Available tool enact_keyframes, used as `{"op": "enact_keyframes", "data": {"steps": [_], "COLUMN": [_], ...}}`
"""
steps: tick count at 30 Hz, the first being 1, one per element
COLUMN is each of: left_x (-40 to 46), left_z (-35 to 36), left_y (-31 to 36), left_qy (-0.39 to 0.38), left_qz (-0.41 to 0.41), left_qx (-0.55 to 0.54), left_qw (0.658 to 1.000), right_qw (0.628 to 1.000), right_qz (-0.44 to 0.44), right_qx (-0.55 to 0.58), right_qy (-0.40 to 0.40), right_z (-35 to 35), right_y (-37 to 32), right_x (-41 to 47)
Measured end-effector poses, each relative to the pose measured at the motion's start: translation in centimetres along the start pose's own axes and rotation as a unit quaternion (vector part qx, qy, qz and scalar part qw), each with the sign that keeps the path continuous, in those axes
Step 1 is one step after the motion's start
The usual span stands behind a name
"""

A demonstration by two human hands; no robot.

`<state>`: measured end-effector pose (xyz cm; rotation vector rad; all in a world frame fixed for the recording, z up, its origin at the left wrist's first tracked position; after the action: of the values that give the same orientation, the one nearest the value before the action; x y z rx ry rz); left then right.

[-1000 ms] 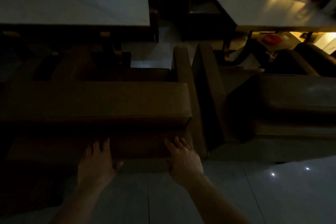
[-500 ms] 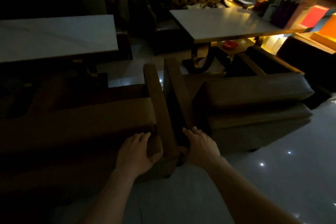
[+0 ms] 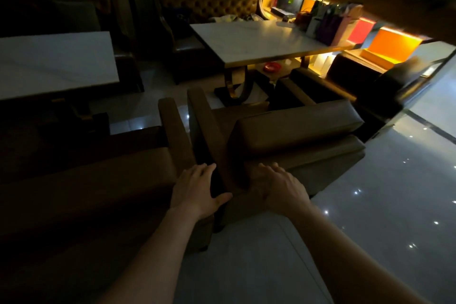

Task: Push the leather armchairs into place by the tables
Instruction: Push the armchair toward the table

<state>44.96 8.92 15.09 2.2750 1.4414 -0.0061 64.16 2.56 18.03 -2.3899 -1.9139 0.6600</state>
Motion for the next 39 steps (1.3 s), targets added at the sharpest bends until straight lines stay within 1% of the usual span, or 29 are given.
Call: {"op": "enact_keyframes", "data": {"steps": [7, 13, 17, 22, 30, 35, 39], "left_x": [5.3, 9.2, 10.8, 13.4, 19.5, 21.9, 23.8], "left_z": [3.7, 8.9, 11.9, 14.3, 17.8, 20.2, 20.9], "left_y": [7.1, 12.1, 13.9, 13.6, 8.4, 6.1, 5.8], "left_qy": [0.002, -0.017, -0.024, -0.026, -0.025, -0.030, -0.029], "left_qz": [-0.014, -0.092, -0.132, -0.172, -0.223, -0.223, -0.199], "left_qx": [0.005, 0.002, -0.017, -0.031, -0.061, -0.077, -0.106], "left_qw": [1.000, 0.996, 0.991, 0.984, 0.972, 0.971, 0.974], "right_qw": [1.000, 0.999, 0.995, 0.993, 0.991, 0.990, 0.989], "right_qz": [0.009, -0.019, -0.038, -0.054, -0.078, -0.079, -0.072], "right_qx": [0.009, -0.017, -0.050, -0.061, -0.082, -0.095, -0.089], "right_qy": [-0.015, -0.045, -0.072, -0.083, -0.071, -0.065, -0.090], "right_z": [-0.8, -1.4, -1.0, 0.3, 4.0, 6.3, 7.6], "right_y": [11.0, 21.5, 26.4, 28.7, 29.1, 28.5, 28.6], "right_x": [2.5, 6.6, 9.9, 14.0, 21.1, 24.4, 25.4]}}
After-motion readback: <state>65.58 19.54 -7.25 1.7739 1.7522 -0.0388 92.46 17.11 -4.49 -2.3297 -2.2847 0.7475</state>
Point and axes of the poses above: each hand's wrist, its own x-axis towards the middle knuckle, its own z-axis out of the palm, y = z × x, the point moved 8 cm from there along x, towards the middle knuckle, and after that the axes turned 5 degrees about -y, right-handed, at the moved point
